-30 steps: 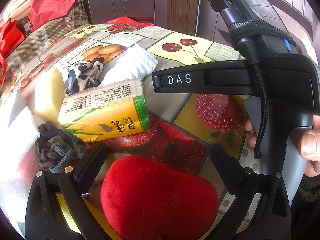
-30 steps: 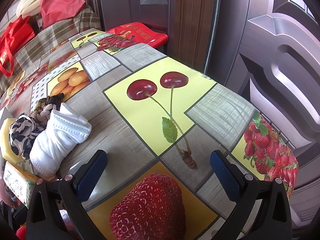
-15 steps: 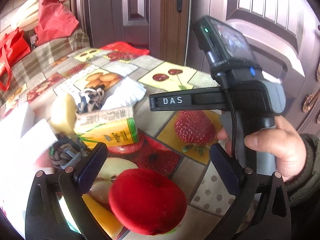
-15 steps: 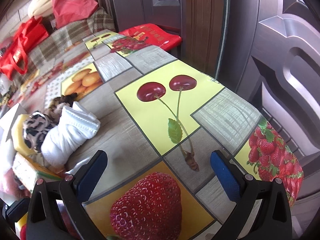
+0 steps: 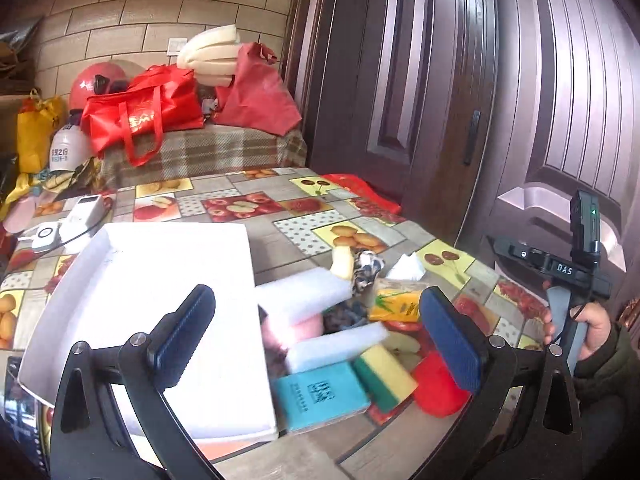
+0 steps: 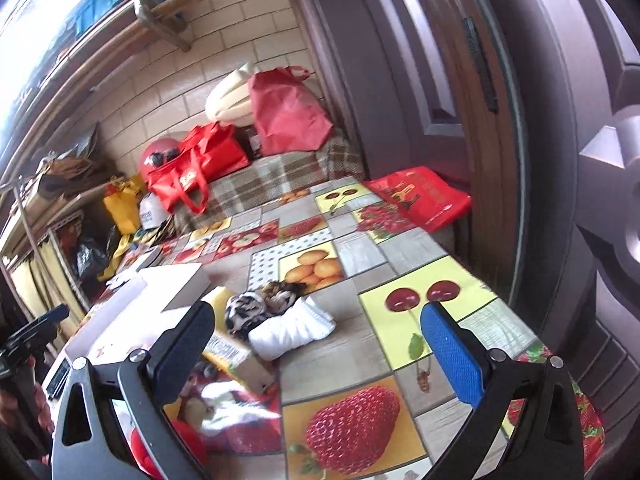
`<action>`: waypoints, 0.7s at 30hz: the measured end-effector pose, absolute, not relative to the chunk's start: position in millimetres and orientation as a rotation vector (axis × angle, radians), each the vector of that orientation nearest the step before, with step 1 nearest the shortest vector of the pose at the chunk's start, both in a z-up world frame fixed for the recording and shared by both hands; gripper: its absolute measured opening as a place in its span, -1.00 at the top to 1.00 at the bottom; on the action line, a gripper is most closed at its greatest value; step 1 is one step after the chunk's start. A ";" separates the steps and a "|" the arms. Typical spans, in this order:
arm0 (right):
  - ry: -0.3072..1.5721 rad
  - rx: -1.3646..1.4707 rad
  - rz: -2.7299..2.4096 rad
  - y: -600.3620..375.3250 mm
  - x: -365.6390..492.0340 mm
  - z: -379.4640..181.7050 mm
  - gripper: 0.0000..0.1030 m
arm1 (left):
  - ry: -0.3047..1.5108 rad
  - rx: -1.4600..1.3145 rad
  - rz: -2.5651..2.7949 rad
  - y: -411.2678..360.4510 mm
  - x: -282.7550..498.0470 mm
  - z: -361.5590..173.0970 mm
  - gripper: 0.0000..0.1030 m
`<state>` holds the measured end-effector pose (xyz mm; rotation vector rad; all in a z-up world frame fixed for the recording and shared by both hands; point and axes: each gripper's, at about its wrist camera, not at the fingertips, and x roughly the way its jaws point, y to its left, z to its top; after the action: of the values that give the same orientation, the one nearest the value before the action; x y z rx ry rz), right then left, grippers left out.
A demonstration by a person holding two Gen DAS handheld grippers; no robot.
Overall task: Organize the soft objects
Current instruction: 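Grasp the yellow-green sponge with left gripper while right gripper grasps red apple plush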
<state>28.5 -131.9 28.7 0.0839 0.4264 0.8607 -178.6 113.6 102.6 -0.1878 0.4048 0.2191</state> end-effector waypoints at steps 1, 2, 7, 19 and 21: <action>0.447 0.046 0.913 -124.7 22.5 26.7 -1.00 | 0.419 -0.178 0.215 113.4 -184.4 98.7 -0.99; 0.473 -0.001 0.975 -114.8 15.2 23.2 -1.00 | 0.437 -0.166 0.210 112.2 -188.0 93.7 -0.99; 0.534 -0.264 1.230 -70.1 -39.0 1.2 -1.00 | 0.544 -0.099 0.191 95.9 -188.8 70.4 -0.99; 0.664 -0.416 1.306 -48.2 -47.4 -40.3 -0.22 | 0.670 -0.053 0.054 60.1 -151.8 45.9 -0.98; 0.644 -0.372 1.263 -60.0 -37.6 -34.9 -0.22 | 0.699 -0.033 0.045 53.1 -141.3 41.5 -0.87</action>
<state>-37.6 -60.0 -34.9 -0.3722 0.6439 1.2629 -141.3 53.1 41.5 -0.0329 0.6994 0.0453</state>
